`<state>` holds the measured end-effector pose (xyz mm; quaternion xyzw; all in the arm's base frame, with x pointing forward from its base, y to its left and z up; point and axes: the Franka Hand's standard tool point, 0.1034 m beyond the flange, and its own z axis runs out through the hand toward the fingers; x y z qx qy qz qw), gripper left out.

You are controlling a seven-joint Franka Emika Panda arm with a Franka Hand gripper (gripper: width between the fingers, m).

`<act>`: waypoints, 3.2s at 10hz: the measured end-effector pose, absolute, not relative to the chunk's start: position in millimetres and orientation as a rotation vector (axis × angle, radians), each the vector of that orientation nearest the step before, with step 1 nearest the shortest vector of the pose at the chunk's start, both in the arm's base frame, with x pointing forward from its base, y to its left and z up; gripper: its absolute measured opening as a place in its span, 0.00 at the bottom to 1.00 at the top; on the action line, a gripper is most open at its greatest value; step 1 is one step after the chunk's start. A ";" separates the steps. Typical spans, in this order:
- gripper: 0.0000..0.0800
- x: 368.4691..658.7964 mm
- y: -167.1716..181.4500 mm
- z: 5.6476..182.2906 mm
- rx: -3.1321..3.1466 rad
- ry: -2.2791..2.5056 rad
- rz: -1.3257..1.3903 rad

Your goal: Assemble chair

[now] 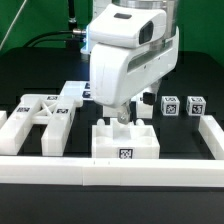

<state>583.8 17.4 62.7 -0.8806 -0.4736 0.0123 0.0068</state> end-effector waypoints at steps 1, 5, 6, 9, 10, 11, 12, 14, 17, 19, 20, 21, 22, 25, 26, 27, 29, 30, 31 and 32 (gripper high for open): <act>0.81 583.5 17.5 62.3 -2.764 -1.461 0.039; 0.81 587.1 17.5 45.7 -2.960 -0.934 0.054; 0.81 592.8 19.5 40.5 -2.995 -0.797 0.052; 0.81 595.8 25.6 37.7 -3.053 -0.454 0.054; 0.81 595.7 26.7 37.6 -3.060 -0.371 0.055; 0.81 595.7 28.5 37.6 -3.065 -0.251 0.058; 0.81 595.4 30.0 36.0 -3.066 -0.159 0.055; 0.81 589.5 34.9 20.8 -3.071 -0.005 0.054; 0.81 586.5 39.2 9.3 -3.071 -0.038 0.053; 0.71 586.5 39.4 7.1 -3.071 -0.042 0.048; 0.54 586.5 39.4 7.1 -3.071 -0.041 0.048; 0.54 586.5 39.4 7.1 -3.071 -0.041 0.048; 0.31 586.5 39.4 7.1 -3.071 -0.041 0.048; 0.04 586.9 39.5 7.5 -3.071 -0.041 0.047; 0.04 587.0 39.5 7.5 -3.071 -0.041 0.047; 0.04 587.0 39.5 7.5 -3.071 -0.041 0.047; 0.04 587.4 41.8 7.9 -3.070 -0.027 0.046; 0.04 587.9 49.2 8.6 -3.068 -0.032 0.044; 0.04 588.0 55.3 8.5 -3.066 -0.042 0.045; 0.04 590.4 64.3 8.6 -3.066 -0.047 0.042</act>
Offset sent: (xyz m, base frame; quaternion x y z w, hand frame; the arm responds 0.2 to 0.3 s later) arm 0.0075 -0.0128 -0.0197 -0.0032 -0.0090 0.2384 0.9711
